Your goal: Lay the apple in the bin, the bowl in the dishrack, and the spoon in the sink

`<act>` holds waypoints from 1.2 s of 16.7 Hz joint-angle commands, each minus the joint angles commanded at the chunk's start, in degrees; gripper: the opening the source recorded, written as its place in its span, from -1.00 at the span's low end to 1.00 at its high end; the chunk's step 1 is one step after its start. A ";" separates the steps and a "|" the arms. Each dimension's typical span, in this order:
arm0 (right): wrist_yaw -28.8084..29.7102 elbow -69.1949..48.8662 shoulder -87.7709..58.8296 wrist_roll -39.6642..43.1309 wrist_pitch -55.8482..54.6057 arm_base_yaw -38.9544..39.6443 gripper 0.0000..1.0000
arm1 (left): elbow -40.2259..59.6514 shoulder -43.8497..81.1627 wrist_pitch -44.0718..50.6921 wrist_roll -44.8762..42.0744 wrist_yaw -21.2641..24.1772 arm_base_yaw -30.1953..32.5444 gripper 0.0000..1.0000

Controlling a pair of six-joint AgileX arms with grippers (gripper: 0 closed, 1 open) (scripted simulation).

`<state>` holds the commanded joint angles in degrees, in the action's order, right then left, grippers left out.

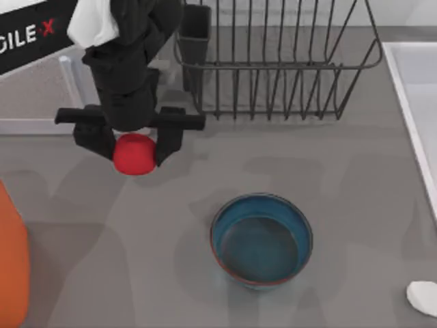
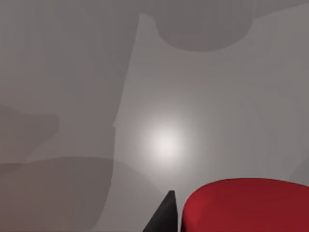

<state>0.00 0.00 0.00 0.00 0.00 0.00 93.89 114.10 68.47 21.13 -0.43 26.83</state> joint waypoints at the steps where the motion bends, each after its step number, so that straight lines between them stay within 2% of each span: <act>1: 0.00 0.00 0.00 0.00 0.00 0.00 1.00 | 0.00 0.00 0.00 0.00 0.00 0.00 -1.00; 5: 0.00 0.00 0.00 0.00 0.00 0.00 1.00 | -0.49 -0.58 0.26 -1.83 0.12 -0.37 -1.00; 9: 0.00 0.00 0.00 0.00 0.00 0.00 1.00 | -2.73 -4.96 2.27 -12.38 0.77 -2.57 -1.00; 14: 0.00 0.00 0.00 0.00 0.00 0.00 1.00 | -7.30 -13.14 5.81 -35.88 1.58 -8.78 -1.00; 20: 0.00 0.00 0.00 0.00 0.00 0.00 1.00 | -13.93 -22.90 9.08 -71.33 1.67 -20.32 -1.00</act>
<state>0.00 0.00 0.00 0.00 0.00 0.00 79.96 91.19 77.55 -50.21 1.23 6.51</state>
